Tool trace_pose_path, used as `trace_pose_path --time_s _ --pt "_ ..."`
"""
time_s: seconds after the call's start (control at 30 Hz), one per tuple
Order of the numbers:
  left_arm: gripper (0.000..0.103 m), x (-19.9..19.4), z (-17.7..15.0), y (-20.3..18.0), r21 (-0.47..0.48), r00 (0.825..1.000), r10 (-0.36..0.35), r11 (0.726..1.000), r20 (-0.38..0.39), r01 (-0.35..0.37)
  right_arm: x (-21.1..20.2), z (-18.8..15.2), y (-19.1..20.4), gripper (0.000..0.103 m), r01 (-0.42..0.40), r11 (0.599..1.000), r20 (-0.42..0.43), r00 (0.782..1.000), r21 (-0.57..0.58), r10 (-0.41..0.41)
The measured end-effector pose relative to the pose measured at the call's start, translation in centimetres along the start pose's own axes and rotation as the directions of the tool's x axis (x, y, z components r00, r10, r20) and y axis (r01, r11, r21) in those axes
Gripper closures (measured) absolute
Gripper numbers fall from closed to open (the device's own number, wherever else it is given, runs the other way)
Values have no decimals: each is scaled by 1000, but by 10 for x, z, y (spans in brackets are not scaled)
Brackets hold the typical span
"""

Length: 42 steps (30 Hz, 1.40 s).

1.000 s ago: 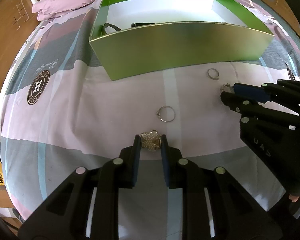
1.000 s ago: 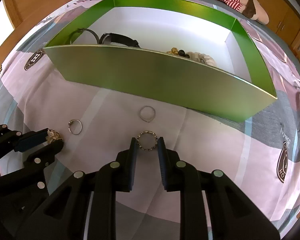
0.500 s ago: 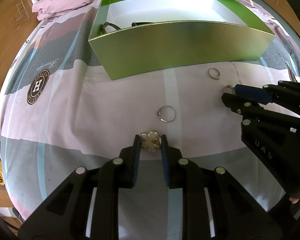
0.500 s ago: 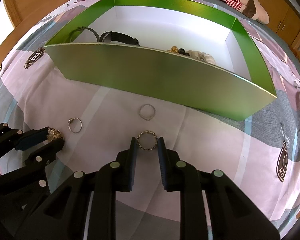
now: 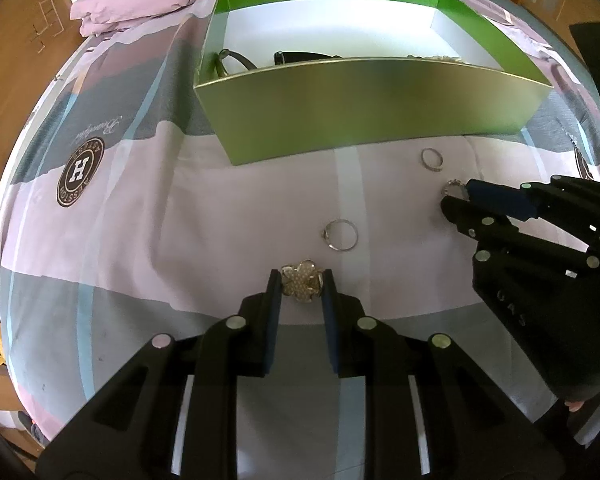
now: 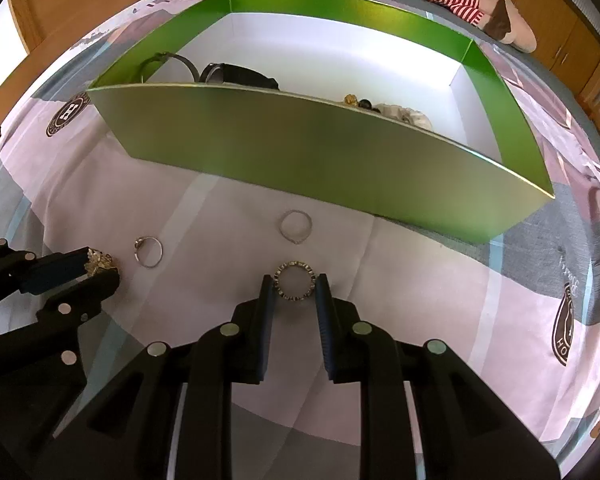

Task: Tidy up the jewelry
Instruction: 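Grasp the silver flower brooch with the left tool while the right grasps the rhinestone bracelet, then carry the brooch with the left tool into the green box while the right releases the rhinestone bracelet there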

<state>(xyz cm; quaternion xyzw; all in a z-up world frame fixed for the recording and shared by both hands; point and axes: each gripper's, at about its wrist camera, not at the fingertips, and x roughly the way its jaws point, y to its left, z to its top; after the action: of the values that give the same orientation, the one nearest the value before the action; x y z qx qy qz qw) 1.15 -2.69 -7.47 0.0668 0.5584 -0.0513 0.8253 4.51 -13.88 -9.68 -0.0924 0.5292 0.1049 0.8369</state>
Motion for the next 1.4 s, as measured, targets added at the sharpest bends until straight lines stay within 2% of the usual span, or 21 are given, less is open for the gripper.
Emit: trace_pose_path --time_s 0.33,0.5,0.7,0.8,0.93,1.07,1.23,1.33,1.4 --pt "83 0 0 -2 0 1000 10 1000 2 -10 -3 1 -2 82 -5 1000 -2 1000 10 5" --pt "83 -19 5 4 -18 997 22 1000 79 -21 -9 3 -4 82 -7 1000 15 1000 13 7" --pt "83 -50 11 12 -35 973 56 998 225 -49 -47 11 -14 82 12 1000 144 990 21 -15" --pt "83 -54 12 12 -38 969 53 998 243 -45 -67 13 -22 82 -4 999 212 977 35 -4" --pt "83 -57 18 15 -44 967 51 998 251 -42 -80 15 -29 82 -25 998 253 967 53 11" --pt "83 -69 38 26 -73 962 26 997 270 -6 -90 19 -35 82 -60 996 295 955 69 37" --pt "83 -80 82 43 -102 950 -6 994 312 40 -106 35 -41 82 -77 994 352 935 78 44" --pt "83 -63 103 49 -118 957 -35 990 289 72 -104 57 -54 82 -107 987 369 928 123 55" --pt "83 -49 112 51 -135 963 -33 988 268 71 -90 69 -64 82 -115 981 350 935 159 53"
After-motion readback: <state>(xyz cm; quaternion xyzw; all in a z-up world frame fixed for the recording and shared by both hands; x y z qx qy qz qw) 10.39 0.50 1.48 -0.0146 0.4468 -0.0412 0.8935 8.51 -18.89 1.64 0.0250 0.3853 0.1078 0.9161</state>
